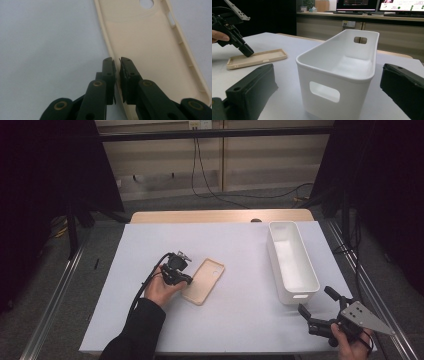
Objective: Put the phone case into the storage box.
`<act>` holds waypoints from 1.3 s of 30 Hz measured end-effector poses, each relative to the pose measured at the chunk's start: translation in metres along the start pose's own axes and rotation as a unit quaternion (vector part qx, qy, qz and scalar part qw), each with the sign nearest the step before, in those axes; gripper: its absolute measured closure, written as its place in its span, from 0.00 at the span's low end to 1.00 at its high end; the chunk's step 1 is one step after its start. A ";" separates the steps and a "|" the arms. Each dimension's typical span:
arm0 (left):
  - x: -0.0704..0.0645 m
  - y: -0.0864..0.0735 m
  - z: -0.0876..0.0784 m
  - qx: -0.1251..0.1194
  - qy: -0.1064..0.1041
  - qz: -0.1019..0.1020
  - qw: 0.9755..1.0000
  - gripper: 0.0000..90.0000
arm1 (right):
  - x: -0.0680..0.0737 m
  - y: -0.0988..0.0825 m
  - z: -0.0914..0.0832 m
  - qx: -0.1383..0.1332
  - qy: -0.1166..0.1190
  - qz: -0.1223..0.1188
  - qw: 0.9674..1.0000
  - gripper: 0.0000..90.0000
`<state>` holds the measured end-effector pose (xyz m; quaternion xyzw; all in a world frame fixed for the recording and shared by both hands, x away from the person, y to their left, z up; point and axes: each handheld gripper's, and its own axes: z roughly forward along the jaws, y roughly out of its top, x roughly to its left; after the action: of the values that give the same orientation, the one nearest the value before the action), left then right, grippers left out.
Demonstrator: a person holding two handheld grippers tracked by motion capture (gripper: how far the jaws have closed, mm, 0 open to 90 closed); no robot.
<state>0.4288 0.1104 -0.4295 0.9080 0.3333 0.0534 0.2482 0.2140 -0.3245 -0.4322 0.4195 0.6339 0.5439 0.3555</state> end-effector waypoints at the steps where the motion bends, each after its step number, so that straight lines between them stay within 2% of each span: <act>1: -0.001 0.000 0.000 0.000 0.001 0.000 1.000 0.92 | 0.000 0.000 0.000 0.000 0.000 0.000 1.000 0.00; 5: 0.000 0.000 0.000 -0.003 -0.001 -0.002 1.000 0.93 | 0.000 0.000 0.000 0.001 0.003 0.000 1.000 0.00; 11: -0.003 0.000 0.001 -0.003 0.013 0.014 1.000 0.96 | 0.000 0.000 0.000 0.000 0.002 0.000 1.000 0.00; 14: -0.004 0.000 0.001 -0.004 0.013 0.013 1.000 0.96 | 0.000 0.000 0.000 0.000 0.003 0.000 1.000 0.00; 18: -0.001 0.000 0.001 -0.003 0.004 0.009 1.000 0.97 | 0.001 0.000 0.000 0.001 0.005 0.000 1.000 0.00; 22: -0.001 0.001 0.001 0.000 0.006 0.004 1.000 0.97 | 0.001 0.000 0.000 0.001 0.006 0.000 1.000 0.00; 23: 0.001 0.001 0.001 -0.001 -0.001 -0.005 1.000 0.97 | 0.001 0.000 0.000 0.002 0.006 0.000 1.000 0.00; 24: 0.001 0.001 0.001 -0.001 -0.001 -0.005 1.000 0.97 | 0.001 0.000 0.000 0.002 0.006 0.000 1.000 0.00; 25: 0.003 0.000 0.001 -0.004 -0.011 -0.014 1.000 0.97 | 0.001 0.000 0.000 0.002 0.005 0.000 1.000 0.00; 28: 0.007 -0.001 0.001 -0.009 -0.023 -0.021 0.999 0.97 | 0.001 0.000 0.001 0.002 0.005 0.002 1.000 0.00; 34: 0.004 -0.001 0.001 -0.013 -0.014 -0.021 1.000 0.98 | 0.001 0.000 0.001 0.002 0.005 0.002 1.000 0.00; 36: 0.006 -0.001 0.001 -0.013 -0.018 -0.028 0.999 0.98 | 0.001 0.000 0.000 0.000 0.003 0.002 1.000 0.00; 39: 0.005 -0.001 0.001 -0.016 -0.015 -0.031 0.999 0.98 | 0.000 0.000 0.000 0.000 0.003 0.003 1.000 0.00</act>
<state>0.4323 0.1143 -0.4313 0.8939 0.3567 0.0377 0.2689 0.2137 -0.3248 -0.4324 0.4197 0.6341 0.5459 0.3520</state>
